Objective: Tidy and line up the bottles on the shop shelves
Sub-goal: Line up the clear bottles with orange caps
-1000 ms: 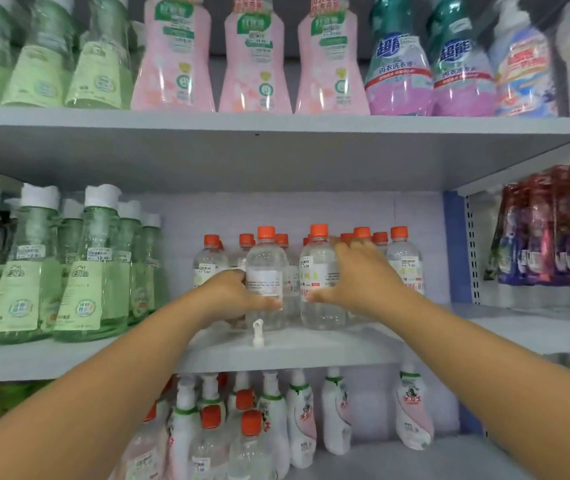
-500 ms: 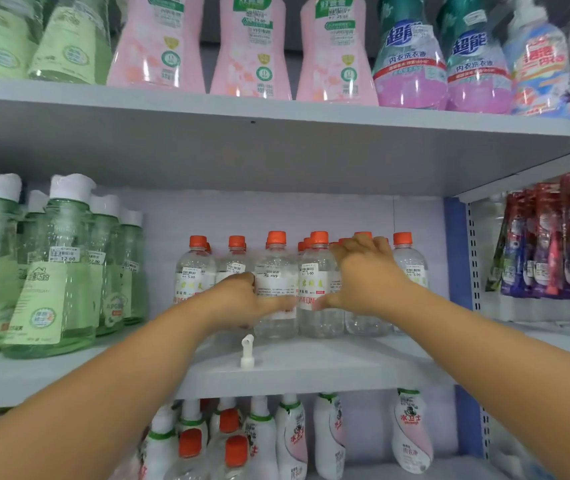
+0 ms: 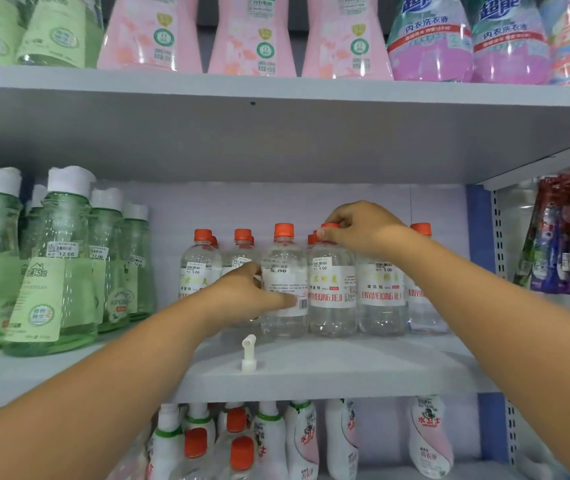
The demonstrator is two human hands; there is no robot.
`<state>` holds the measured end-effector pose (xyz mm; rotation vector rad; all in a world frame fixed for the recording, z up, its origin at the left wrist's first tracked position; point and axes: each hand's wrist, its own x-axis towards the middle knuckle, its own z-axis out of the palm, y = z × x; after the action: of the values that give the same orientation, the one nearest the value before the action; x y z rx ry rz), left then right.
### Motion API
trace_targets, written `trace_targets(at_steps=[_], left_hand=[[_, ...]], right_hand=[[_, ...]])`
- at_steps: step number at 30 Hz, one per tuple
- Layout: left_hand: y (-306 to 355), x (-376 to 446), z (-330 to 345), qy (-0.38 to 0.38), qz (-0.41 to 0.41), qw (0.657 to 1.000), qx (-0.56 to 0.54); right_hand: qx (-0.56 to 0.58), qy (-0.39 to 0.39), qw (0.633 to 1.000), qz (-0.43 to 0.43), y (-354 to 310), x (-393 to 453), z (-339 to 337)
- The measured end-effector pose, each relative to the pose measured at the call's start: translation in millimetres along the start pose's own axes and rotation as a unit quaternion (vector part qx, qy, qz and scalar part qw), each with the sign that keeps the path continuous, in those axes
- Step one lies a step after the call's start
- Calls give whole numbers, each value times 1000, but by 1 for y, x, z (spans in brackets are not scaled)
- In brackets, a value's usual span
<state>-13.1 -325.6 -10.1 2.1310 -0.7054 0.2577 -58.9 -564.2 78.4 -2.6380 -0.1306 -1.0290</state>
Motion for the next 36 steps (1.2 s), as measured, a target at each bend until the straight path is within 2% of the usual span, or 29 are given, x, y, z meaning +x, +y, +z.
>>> trace_targets(at_steps=[5, 9, 14, 18, 25, 36], left_hand=[[-2, 3, 2, 6, 5, 1000, -28], [-4, 6, 9, 33, -1, 999, -3], [-5, 7, 7, 31, -11, 999, 5], [-5, 5, 4, 0, -13, 998, -58], [0, 3, 11, 22, -11, 1000, 17], [-1, -1, 12, 0, 4, 1000, 19]], right_hand=[[-8, -23, 1000, -14, 5, 4, -4], [-31, -38, 999, -10, 2, 8, -7], [-85, -39, 996, -2, -5, 7, -10], [-113, -41, 993, -2, -8, 6, -11], [-96, -35, 995, -12, -5, 2, -8], [-100, -75, 992, 16, -14, 3, -16]])
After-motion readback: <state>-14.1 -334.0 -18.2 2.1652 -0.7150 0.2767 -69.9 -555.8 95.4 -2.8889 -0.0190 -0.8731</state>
